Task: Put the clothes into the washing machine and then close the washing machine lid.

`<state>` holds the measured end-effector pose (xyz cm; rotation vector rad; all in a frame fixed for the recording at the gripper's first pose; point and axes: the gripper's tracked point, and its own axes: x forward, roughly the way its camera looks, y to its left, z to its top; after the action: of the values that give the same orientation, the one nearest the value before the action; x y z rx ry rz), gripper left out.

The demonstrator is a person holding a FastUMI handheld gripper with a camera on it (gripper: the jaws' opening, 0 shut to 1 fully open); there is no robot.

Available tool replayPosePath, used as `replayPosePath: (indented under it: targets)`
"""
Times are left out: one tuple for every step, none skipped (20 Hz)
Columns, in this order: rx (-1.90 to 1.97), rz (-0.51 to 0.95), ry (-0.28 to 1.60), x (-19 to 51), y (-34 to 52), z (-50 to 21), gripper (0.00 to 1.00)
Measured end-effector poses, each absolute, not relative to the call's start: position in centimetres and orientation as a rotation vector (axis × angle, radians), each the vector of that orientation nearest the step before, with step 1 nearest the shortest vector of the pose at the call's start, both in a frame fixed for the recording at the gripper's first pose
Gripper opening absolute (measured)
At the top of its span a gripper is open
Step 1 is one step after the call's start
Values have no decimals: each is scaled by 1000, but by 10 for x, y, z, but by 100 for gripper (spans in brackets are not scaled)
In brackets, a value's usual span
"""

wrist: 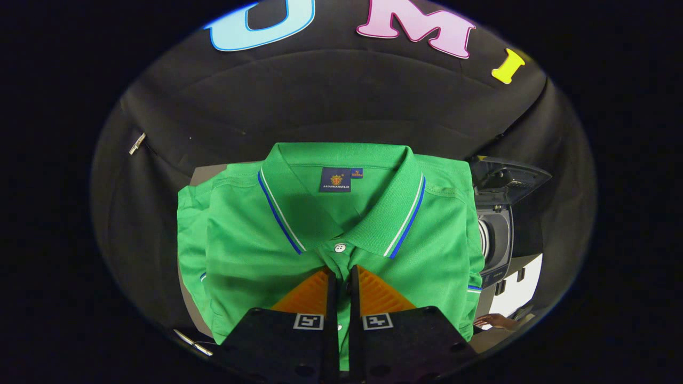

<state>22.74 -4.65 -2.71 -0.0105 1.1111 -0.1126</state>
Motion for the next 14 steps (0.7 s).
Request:
replayPosePath:
  targets:
    - [-3,-105,1072,229,-45,-26,12]
    - [6,-96,1015,230,-44,-24,12]
    - [19,-78,943,229,-44,-22,12]
    - [43,-63,868,229,-44,-19,12]
    - [81,-55,791,229,-45,-17,12]
    - [139,-51,711,229,-46,-12,12]
    - [200,-51,653,228,-46,-12,12]
    - [246,-46,616,224,-47,-9,12]
    - [262,-47,608,222,-49,-7,12]
    - [254,-54,594,218,-53,-3,12]
    - [228,-55,591,216,-53,-1,12]
    - [187,-57,568,217,-53,4,12]
    - [144,-54,549,217,-51,6,12]
    - [102,-56,515,217,-51,15,12]
